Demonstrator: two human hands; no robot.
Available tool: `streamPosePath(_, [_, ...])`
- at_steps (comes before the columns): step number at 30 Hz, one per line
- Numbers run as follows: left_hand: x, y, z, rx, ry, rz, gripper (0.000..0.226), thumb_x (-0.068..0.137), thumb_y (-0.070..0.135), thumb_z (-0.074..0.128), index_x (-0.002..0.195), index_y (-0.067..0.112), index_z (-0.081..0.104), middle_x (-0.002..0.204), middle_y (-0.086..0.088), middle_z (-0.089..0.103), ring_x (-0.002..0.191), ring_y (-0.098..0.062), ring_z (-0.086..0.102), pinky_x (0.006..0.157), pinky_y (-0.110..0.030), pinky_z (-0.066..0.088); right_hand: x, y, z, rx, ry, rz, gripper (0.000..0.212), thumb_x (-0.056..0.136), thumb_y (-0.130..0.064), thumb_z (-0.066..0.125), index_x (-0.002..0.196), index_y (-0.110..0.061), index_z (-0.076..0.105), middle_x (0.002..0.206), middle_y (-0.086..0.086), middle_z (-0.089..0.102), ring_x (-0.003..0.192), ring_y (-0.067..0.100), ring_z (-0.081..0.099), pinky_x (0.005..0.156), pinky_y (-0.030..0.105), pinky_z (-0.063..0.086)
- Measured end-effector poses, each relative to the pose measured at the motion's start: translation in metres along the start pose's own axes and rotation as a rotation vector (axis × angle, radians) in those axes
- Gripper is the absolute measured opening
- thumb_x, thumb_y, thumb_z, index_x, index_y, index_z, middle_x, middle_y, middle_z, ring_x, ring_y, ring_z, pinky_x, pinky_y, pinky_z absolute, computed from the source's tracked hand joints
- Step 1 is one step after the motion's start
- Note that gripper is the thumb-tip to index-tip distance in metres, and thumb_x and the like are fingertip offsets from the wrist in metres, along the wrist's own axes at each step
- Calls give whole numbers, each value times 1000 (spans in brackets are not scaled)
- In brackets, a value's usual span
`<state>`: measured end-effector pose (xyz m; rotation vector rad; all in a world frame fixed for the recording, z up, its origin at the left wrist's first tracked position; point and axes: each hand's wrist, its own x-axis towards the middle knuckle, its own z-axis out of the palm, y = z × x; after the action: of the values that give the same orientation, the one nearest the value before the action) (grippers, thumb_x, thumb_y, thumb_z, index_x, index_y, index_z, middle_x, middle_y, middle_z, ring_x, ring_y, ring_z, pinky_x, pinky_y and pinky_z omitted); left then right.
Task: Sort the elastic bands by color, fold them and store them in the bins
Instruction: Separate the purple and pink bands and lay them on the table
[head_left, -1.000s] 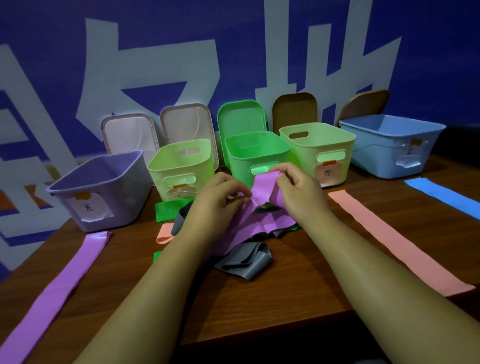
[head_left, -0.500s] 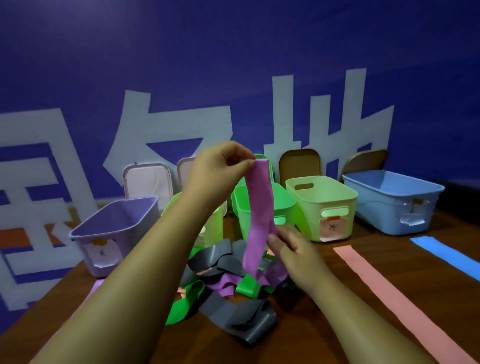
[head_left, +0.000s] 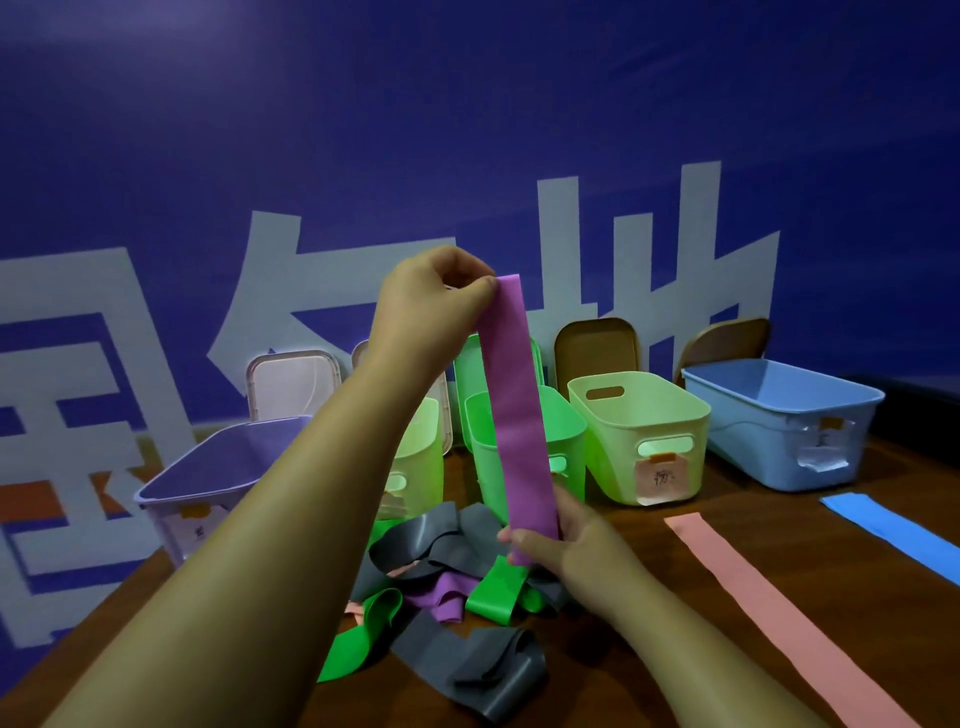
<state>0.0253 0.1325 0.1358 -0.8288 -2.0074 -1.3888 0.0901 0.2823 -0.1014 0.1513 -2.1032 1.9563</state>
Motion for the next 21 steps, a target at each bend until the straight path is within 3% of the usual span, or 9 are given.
streamPosePath(4, [3, -8, -3, 19, 28, -34, 9, 95, 23, 68, 97, 24, 77, 88, 6, 76, 84, -13, 75, 78, -44, 66, 1, 0, 0, -32, -65, 76, 26, 98, -2, 70, 120, -16, 67, 97, 13, 82, 77, 25, 74, 84, 43, 63])
streamPosePath(8, [7, -23, -10, 41, 88, -89, 9, 96, 24, 68, 99, 25, 76, 89, 7, 76, 86, -12, 74, 79, -44, 66, -2, -5, -2, -23, -99, 87, 26, 104, -8, 67, 126, -20, 63, 101, 10, 82, 74, 20, 73, 68, 31, 54])
streamPosePath(14, [8, -43, -20, 31, 157, -162, 6, 97, 22, 70, 96, 26, 74, 90, 2, 77, 85, -20, 76, 76, -42, 66, -3, -4, -2, 56, -111, 111, 25, 102, -8, 69, 126, -14, 65, 103, 14, 81, 76, 19, 72, 67, 30, 56])
streamPosePath(21, [8, -51, -29, 30, 159, -189, 4, 99, 23, 71, 98, 23, 75, 90, 1, 77, 83, -20, 76, 80, -47, 66, -8, -9, -2, -10, -122, 99, 29, 102, -10, 70, 129, -15, 65, 103, 10, 82, 78, 17, 72, 70, 30, 56])
